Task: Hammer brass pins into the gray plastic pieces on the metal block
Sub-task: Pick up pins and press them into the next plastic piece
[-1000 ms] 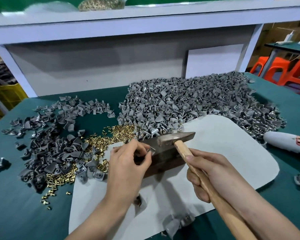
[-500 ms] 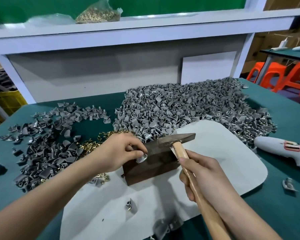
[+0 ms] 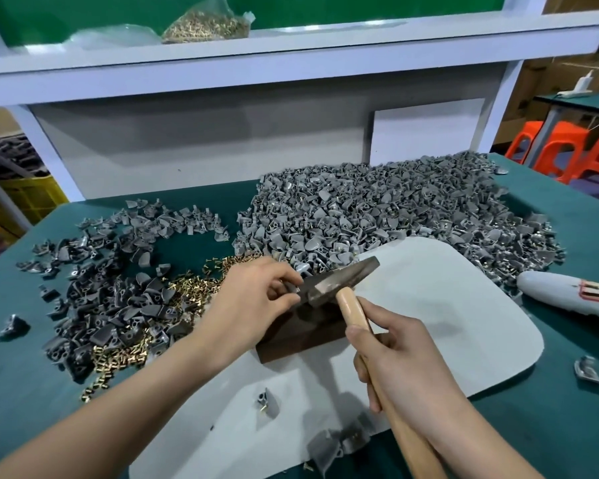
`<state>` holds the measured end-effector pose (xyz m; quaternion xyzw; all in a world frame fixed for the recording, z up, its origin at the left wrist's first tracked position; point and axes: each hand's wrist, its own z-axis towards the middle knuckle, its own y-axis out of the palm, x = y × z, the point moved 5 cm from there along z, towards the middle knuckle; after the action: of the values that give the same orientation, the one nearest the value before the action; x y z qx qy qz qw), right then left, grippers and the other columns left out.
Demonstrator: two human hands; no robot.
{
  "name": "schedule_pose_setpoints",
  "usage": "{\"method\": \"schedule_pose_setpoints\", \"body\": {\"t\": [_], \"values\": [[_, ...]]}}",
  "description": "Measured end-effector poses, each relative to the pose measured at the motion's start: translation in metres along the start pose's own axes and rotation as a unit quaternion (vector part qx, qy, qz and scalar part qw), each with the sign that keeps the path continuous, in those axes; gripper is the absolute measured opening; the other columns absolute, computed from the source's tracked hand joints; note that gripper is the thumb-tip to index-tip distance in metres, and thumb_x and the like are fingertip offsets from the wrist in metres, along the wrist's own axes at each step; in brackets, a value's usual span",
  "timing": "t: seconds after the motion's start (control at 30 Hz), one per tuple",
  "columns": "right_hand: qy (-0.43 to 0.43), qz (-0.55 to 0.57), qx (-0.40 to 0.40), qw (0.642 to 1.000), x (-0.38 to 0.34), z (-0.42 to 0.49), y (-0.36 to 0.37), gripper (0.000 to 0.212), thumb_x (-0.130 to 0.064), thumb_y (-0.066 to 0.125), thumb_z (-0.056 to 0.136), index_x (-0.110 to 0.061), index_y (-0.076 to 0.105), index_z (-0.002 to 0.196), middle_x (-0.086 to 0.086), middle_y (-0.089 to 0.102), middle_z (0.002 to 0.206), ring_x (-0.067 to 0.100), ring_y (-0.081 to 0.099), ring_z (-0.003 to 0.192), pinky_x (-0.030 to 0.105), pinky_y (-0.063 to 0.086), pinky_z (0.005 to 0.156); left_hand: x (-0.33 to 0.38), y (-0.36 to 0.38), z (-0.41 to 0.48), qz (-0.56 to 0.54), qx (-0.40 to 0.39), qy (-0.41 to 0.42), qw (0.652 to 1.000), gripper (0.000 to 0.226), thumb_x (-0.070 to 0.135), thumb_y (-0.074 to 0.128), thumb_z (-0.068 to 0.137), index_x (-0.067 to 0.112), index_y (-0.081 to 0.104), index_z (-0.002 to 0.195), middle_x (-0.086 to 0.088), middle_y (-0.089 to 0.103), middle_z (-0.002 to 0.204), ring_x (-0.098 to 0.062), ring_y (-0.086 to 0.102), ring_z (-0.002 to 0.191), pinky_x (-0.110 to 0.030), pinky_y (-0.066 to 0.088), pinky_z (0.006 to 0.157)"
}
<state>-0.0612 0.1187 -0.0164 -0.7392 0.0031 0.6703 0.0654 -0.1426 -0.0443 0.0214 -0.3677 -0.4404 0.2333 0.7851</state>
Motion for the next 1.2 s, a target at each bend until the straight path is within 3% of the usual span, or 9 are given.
{"method": "schedule_pose_setpoints", "body": {"t": [0.2, 0.4, 0.53, 0.67, 0.87, 0.97, 1.1, 1.2], "values": [[-0.044, -0.056, 0.023, 0.997, -0.003, -0.003, 0.001, 0.045, -0.017, 0.059, 0.090, -0.055, 0.054, 0.115, -0.004, 0.049, 0.046, 0.016, 0.043, 0.036, 0.022, 0.041, 0.039, -0.010, 0.004, -0.007, -0.075, 0.053, -0.043, 0.995, 0.040, 0.010, 0.078, 0.078, 0.025, 0.070, 0.114, 0.023, 0.066, 0.085, 0.003, 0.065, 0.080, -0.010, 0.049, 0.080], [-0.070, -0.074, 0.030, 0.994, -0.010, -0.007, 0.003, 0.051, -0.013, 0.062, 0.087, -0.058, 0.055, 0.110, -0.003, 0.061, 0.055, 0.015, 0.046, 0.033, 0.018, 0.038, 0.037, -0.015, 0.012, -0.014, -0.147, 0.091, -0.060, 0.983, 0.025, 0.013, 0.078, 0.077, 0.027, 0.072, 0.097, 0.019, 0.071, 0.087, 0.007, 0.066, 0.083, -0.008, 0.049, 0.081], [-0.084, -0.074, 0.006, 0.994, -0.020, -0.004, 0.005, 0.048, -0.008, 0.059, 0.088, -0.047, 0.058, 0.117, -0.006, 0.056, 0.054, 0.017, 0.039, 0.033, 0.018, 0.034, 0.037, -0.018, 0.014, -0.017, -0.149, 0.116, -0.062, 0.980, 0.022, 0.013, 0.077, 0.078, 0.027, 0.071, 0.094, 0.023, 0.068, 0.085, 0.009, 0.064, 0.084, -0.004, 0.045, 0.079], [-0.110, -0.098, 0.001, 0.989, -0.035, -0.002, 0.006, 0.045, -0.010, 0.060, 0.087, -0.051, 0.061, 0.107, -0.012, 0.053, 0.054, 0.017, 0.035, 0.036, 0.019, 0.032, 0.037, -0.024, 0.016, -0.016, -0.165, 0.123, -0.076, 0.976, 0.018, 0.014, 0.077, 0.078, 0.024, 0.074, 0.093, 0.024, 0.067, 0.087, 0.009, 0.064, 0.087, -0.003, 0.044, 0.079], [-0.101, -0.119, -0.004, 0.988, -0.050, 0.005, 0.004, 0.042, -0.012, 0.059, 0.089, -0.049, 0.062, 0.108, -0.003, 0.048, 0.050, 0.017, 0.036, 0.033, 0.019, 0.031, 0.036, -0.027, 0.017, -0.017, -0.191, 0.129, -0.080, 0.970, 0.026, 0.015, 0.078, 0.078, 0.038, 0.068, 0.086, 0.021, 0.070, 0.090, 0.000, 0.067, 0.089, -0.032, 0.052, 0.095], [-0.077, -0.123, -0.023, 0.989, -0.048, 0.005, 0.009, 0.042, -0.009, 0.057, 0.090, -0.045, 0.063, 0.113, -0.001, 0.044, 0.051, 0.017, 0.034, 0.033, 0.018, 0.030, 0.036, -0.027, 0.017, -0.017, -0.190, 0.122, -0.084, 0.970, 0.033, 0.017, 0.078, 0.078, 0.046, 0.063, 0.083, 0.022, 0.069, 0.090, -0.002, 0.067, 0.090, -0.035, 0.053, 0.092], [-0.101, -0.148, -0.005, 0.984, -0.055, 0.007, 0.008, 0.042, -0.012, 0.058, 0.089, -0.051, 0.063, 0.105, -0.007, 0.045, 0.049, 0.014, 0.035, 0.032, 0.018, 0.031, 0.035, -0.027, 0.017, -0.016, -0.179, 0.127, -0.085, 0.972, 0.020, 0.017, 0.078, 0.078, 0.034, 0.070, 0.086, 0.031, 0.063, 0.081, 0.003, 0.067, 0.085, -0.032, 0.037, 0.111], [-0.119, -0.209, 0.000, 0.971, -0.052, 0.011, 0.010, 0.042, -0.015, 0.060, 0.089, -0.048, 0.061, 0.115, -0.019, 0.051, 0.049, 0.003, 0.040, 0.034, 0.013, 0.031, 0.041, -0.028, 0.018, -0.016, -0.184, 0.126, -0.086, 0.971, 0.013, 0.015, 0.077, 0.079, 0.023, 0.073, 0.088, 0.031, 0.062, 0.081, 0.000, 0.068, 0.085, -0.044, 0.039, 0.110]]}}
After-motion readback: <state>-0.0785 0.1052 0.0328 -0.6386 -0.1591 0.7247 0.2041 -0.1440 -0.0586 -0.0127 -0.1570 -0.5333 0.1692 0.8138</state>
